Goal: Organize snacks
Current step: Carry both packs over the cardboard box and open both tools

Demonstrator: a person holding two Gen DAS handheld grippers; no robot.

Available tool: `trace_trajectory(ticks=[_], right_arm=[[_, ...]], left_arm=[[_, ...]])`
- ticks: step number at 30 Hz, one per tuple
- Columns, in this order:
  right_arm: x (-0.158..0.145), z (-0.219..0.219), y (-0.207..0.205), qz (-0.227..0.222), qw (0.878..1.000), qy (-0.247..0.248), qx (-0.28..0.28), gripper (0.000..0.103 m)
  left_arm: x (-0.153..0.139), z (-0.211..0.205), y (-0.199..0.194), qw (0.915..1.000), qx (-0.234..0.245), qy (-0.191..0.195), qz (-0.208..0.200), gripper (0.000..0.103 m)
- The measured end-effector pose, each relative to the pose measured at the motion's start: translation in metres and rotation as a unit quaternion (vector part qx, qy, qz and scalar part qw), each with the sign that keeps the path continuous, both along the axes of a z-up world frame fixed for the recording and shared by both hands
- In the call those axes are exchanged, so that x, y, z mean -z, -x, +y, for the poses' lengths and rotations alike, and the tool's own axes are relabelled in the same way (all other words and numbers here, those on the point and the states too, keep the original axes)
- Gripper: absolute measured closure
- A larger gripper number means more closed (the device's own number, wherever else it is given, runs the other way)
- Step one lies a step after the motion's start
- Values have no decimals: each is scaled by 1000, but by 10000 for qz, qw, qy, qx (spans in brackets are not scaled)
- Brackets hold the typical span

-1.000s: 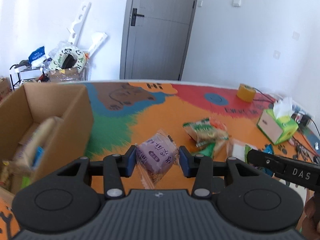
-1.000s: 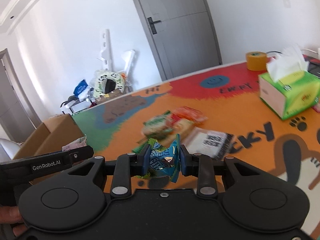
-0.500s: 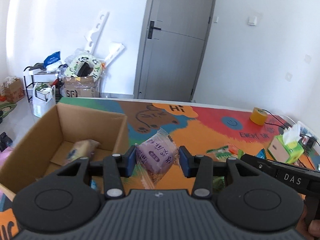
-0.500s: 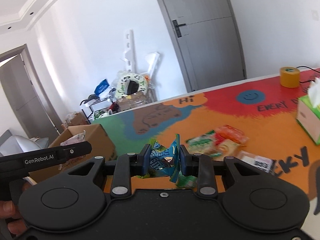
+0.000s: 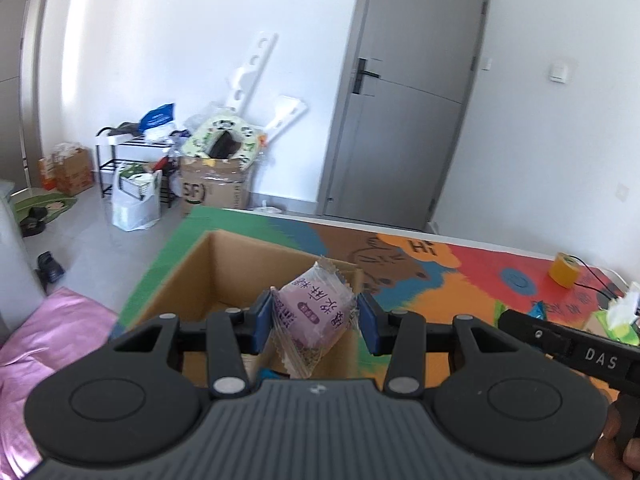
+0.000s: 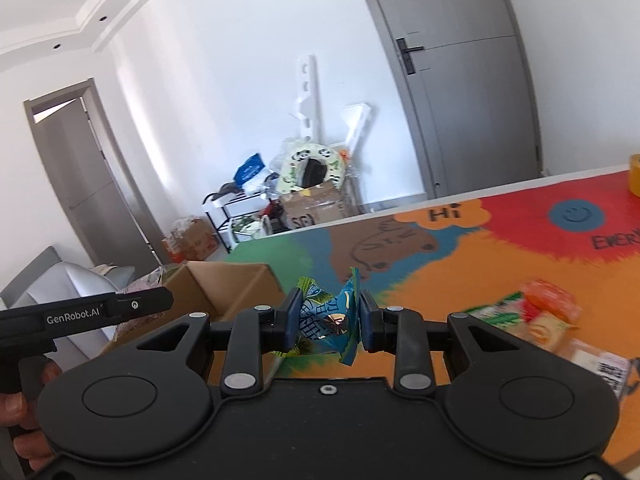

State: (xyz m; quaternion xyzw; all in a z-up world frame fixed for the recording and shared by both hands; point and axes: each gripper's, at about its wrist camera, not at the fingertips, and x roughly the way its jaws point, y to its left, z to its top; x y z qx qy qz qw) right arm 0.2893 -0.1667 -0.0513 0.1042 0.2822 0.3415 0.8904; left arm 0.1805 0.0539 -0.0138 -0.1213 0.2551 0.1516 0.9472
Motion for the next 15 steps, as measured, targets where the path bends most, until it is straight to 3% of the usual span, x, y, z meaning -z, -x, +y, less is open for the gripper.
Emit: trace_trajectory(ticks=[15], right_arm=[[-17,62,1,-111,9987,43,-486,73]], left_arm=[[12,53,1,9985,-402,278,245,56]])
